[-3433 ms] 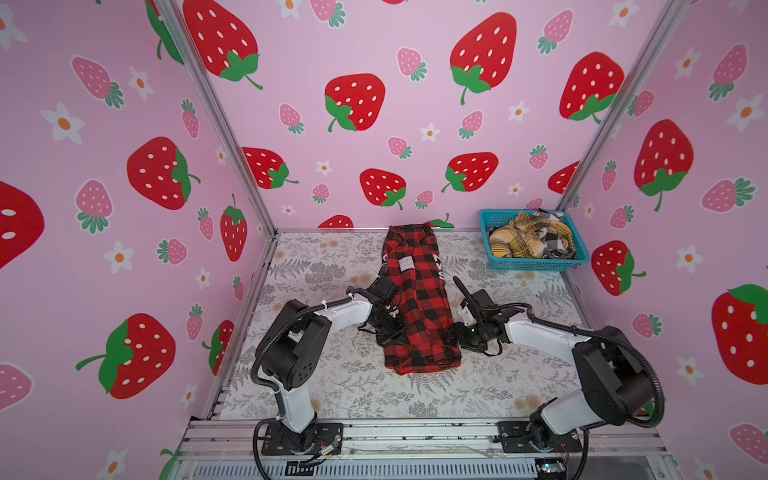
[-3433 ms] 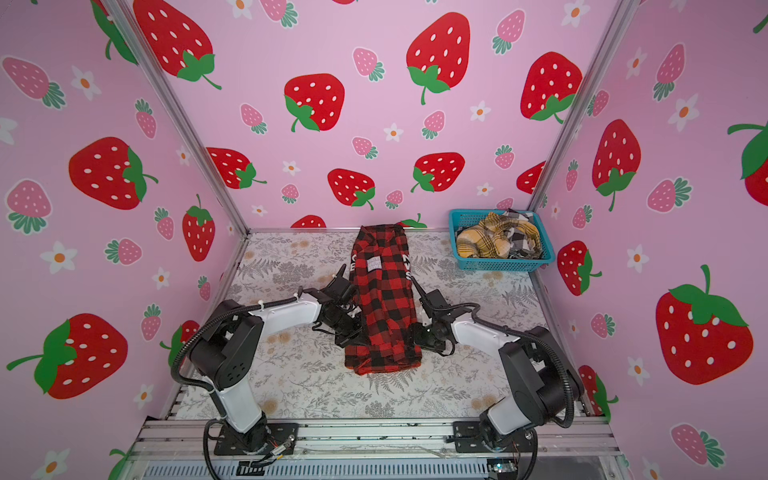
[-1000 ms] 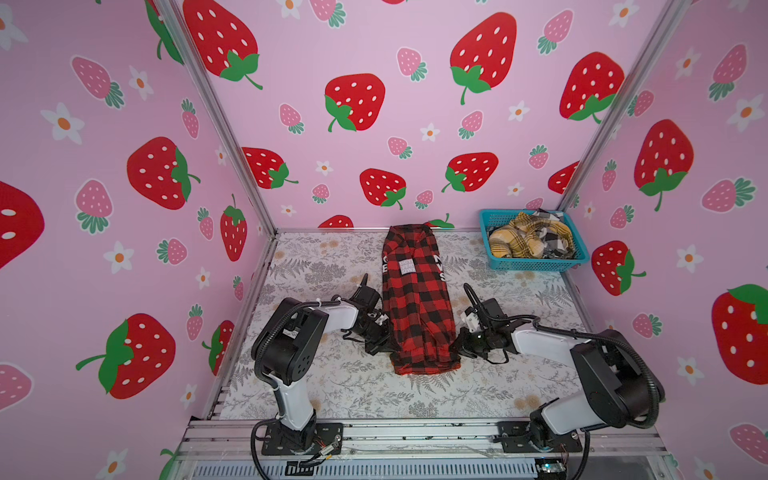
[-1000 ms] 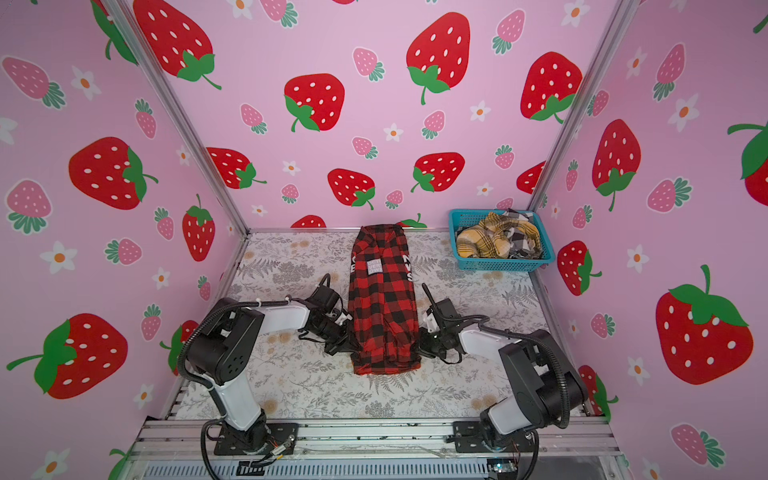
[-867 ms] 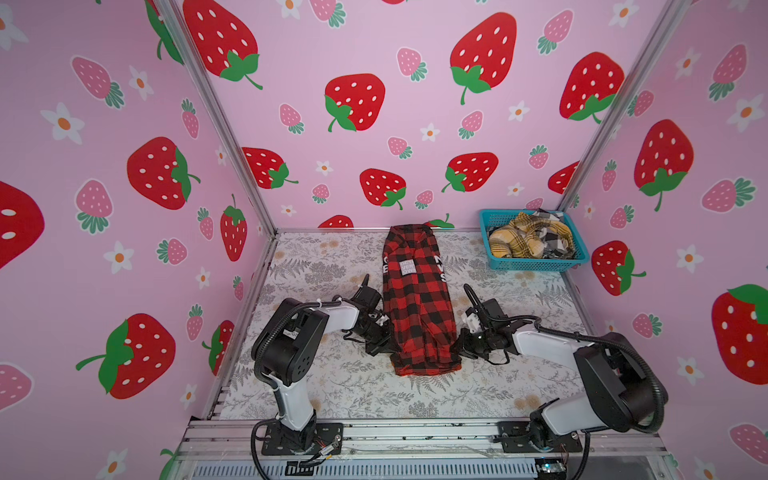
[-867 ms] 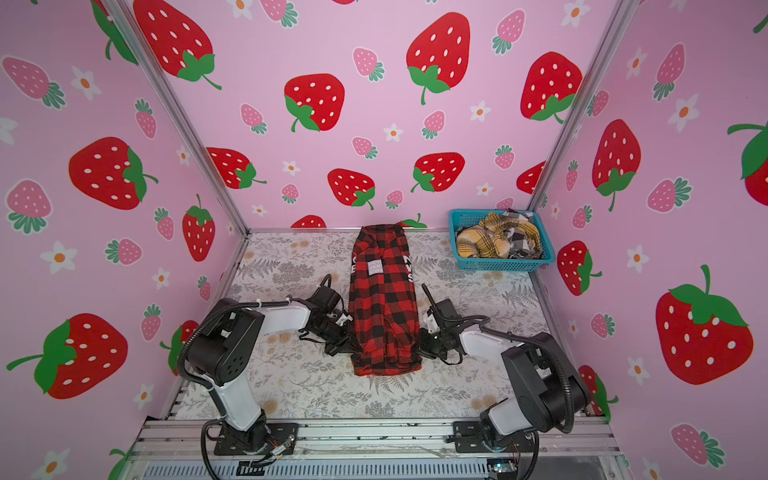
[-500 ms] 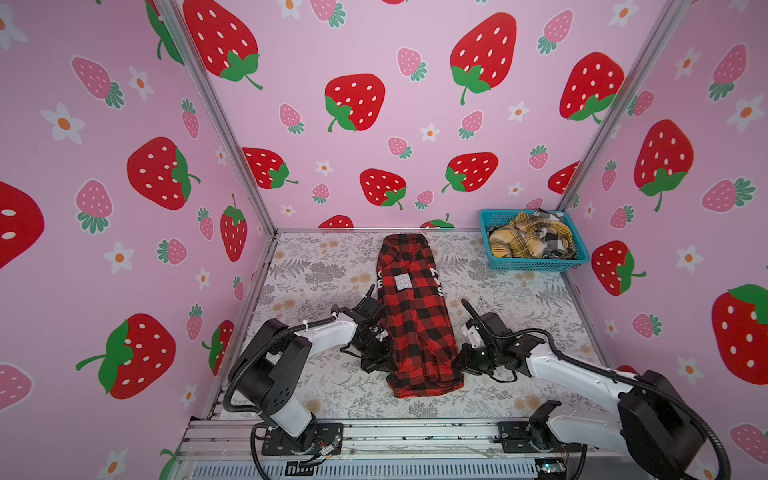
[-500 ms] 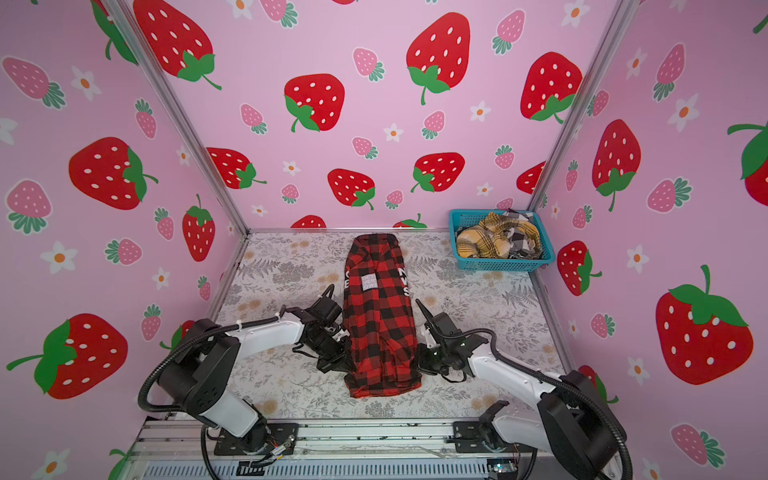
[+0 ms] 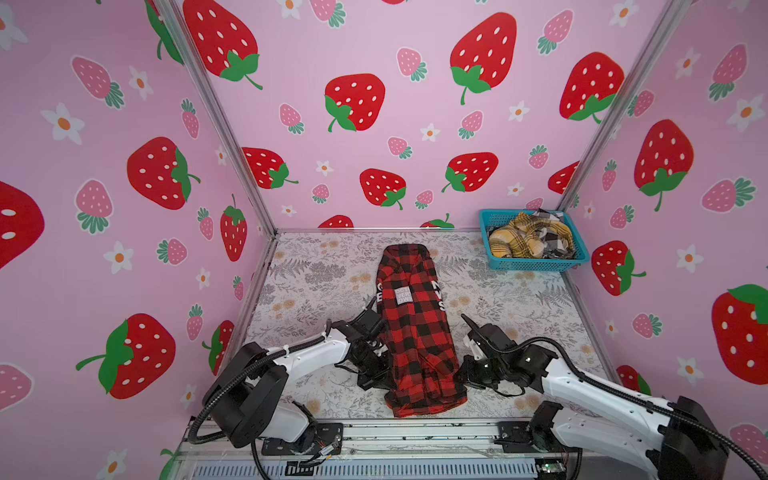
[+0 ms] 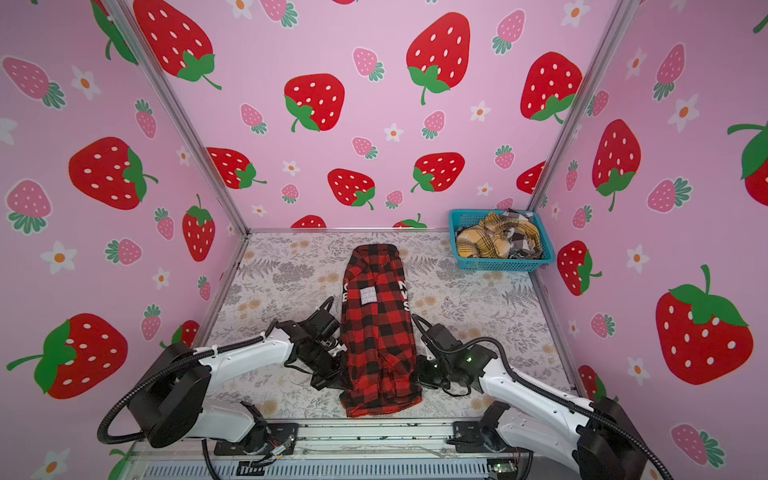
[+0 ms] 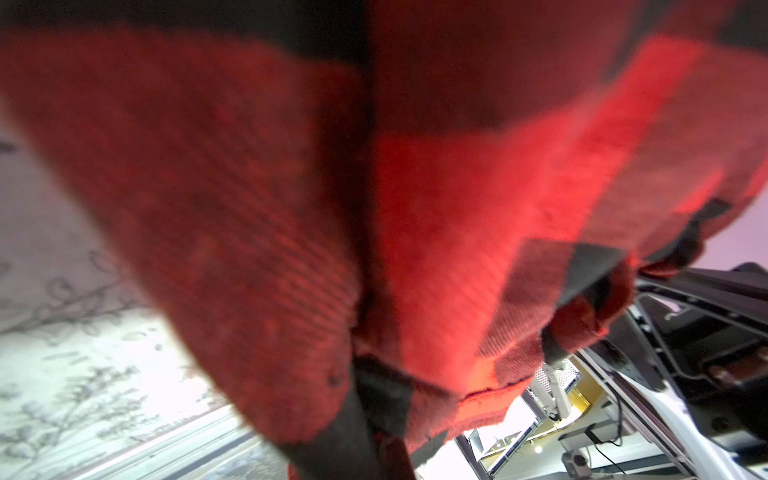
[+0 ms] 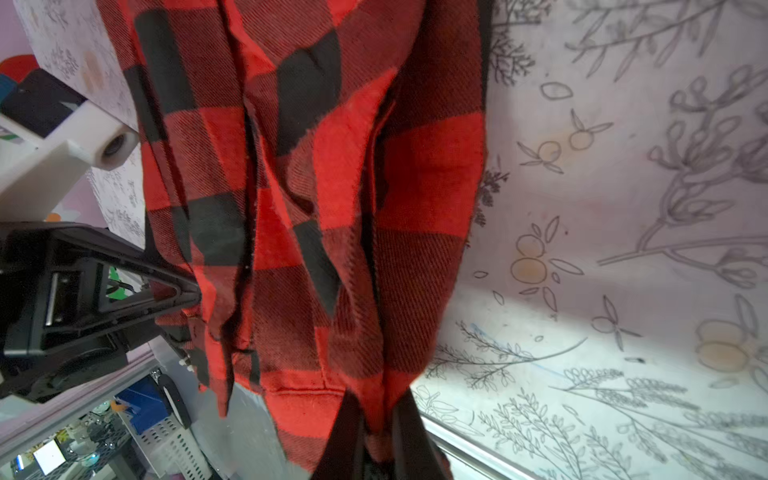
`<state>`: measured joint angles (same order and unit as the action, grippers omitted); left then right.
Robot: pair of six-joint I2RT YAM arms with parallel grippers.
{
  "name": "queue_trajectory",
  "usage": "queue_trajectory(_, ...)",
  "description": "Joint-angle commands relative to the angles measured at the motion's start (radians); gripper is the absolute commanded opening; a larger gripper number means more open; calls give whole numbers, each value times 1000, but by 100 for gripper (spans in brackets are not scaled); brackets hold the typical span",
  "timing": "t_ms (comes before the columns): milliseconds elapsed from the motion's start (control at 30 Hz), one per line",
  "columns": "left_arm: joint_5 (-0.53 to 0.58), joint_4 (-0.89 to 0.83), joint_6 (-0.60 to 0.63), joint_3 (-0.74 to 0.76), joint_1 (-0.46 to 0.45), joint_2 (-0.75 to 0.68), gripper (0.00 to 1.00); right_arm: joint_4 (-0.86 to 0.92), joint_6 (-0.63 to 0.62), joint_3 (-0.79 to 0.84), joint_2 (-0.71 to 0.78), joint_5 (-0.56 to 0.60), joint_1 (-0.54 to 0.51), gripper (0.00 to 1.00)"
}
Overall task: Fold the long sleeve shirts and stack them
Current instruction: 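Lift the near end with both grippers and fold it toward the far end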
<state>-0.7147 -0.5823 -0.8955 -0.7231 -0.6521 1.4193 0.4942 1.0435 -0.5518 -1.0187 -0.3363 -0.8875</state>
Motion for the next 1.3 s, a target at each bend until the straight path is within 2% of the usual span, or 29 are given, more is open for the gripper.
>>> queue_trajectory(0, -24, -6, -45, -110, 43, -41, 0, 26, -10, -128, -40, 36, 6, 0)
queue_trajectory(233, -81, 107, -114, -244, 169, 34, 0, -31, -141, -352, -246, -72, 143, 0)
queue_trajectory(300, -104, 177, -141, -276, 211, 91, 0, -35, -180, -429, -328, -113, 189, 0)
queue_trajectory(567, -123, 239, -150, -565, 369, 379, 0, -17, -315, -783, -666, -238, 352, 0)
queue_trajectory(700, -119, 183, -114, -680, 363, 436, 0, 15, -350, -883, -741, -241, 368, 0)
queue_trajectory(833, -111, 170, -90, -599, 324, 390, 0, -47, -318, -745, -658, -233, 348, 0)
queue_trajectory(1000, -67, 181, -85, -341, 287, 238, 0, -104, -255, -494, -508, -194, 257, 0)
queue_trajectory(1267, -13, 189, -140, 50, 217, -66, 0, -159, -54, -179, -240, -104, 69, 0)
